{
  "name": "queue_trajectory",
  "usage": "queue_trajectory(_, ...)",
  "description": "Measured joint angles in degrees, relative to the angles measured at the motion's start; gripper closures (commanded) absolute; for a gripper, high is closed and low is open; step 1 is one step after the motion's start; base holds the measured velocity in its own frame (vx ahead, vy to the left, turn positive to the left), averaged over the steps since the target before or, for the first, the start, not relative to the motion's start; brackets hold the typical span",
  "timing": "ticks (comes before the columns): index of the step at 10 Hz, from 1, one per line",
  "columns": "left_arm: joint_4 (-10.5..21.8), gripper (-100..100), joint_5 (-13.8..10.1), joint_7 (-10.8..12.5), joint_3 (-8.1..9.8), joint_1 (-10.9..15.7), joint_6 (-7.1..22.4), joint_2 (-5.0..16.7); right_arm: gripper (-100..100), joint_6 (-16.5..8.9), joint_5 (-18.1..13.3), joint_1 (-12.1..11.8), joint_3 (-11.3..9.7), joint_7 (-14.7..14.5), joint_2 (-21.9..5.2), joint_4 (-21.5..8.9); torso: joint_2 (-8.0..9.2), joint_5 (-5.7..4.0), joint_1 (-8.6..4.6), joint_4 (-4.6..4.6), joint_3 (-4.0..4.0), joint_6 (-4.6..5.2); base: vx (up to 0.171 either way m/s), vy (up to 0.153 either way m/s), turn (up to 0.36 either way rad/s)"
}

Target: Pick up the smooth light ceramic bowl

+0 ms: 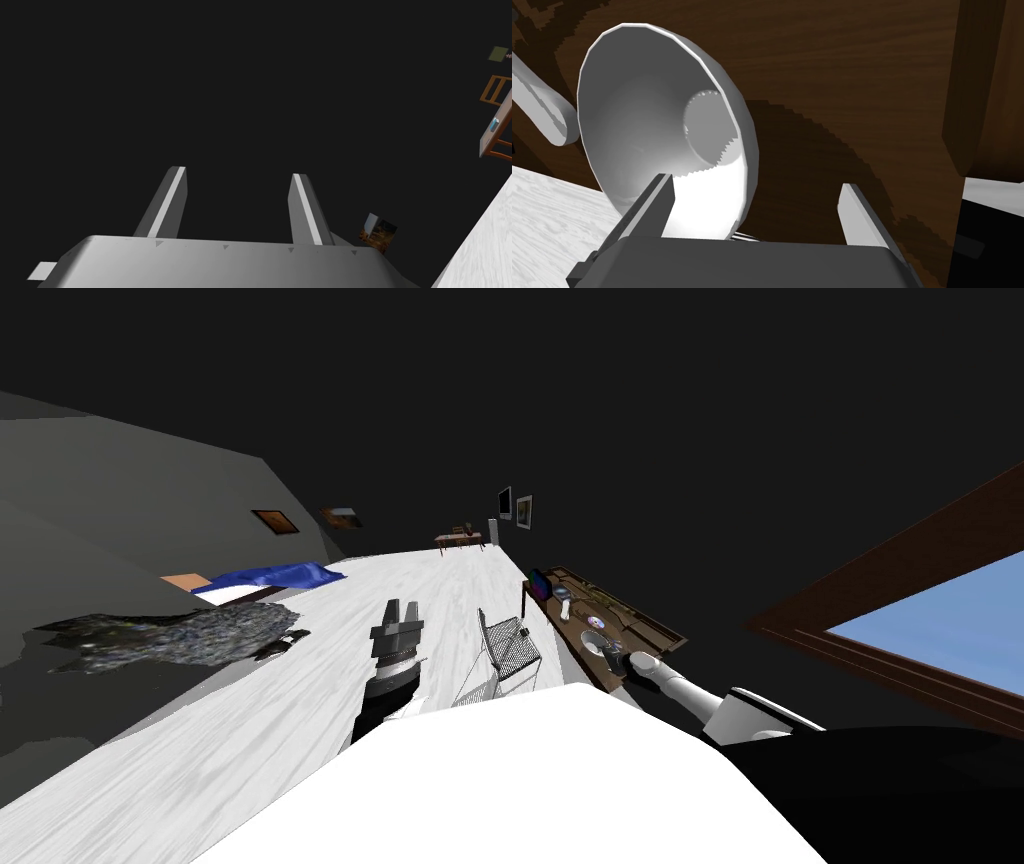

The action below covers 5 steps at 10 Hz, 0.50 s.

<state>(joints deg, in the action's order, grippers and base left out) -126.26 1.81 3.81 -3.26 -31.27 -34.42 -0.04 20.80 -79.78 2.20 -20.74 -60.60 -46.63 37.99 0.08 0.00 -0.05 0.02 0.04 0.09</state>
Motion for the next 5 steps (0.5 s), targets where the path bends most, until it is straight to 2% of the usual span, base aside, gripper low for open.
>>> queue_trajectory(4,0.0,0,0.0,0.0,0.0,0.0,0.0,0.0,-100,-0.01,-0.01,0.01,0.0,0.03,0.0,0.01,0.01,0.0,0.03,0.0,0.01,0.01,-0.001,0.003,-0.008)
queue_trajectory(5,0.0,0,0.0,0.0,0.0,0.0,0.0,0.0,-100,-0.02,-0.01,-0.01,-0.01,0.03,0.0,0.02,0.04,0.02,0.07,0.01,0.02,0.01,-0.094,-0.052,0.345)
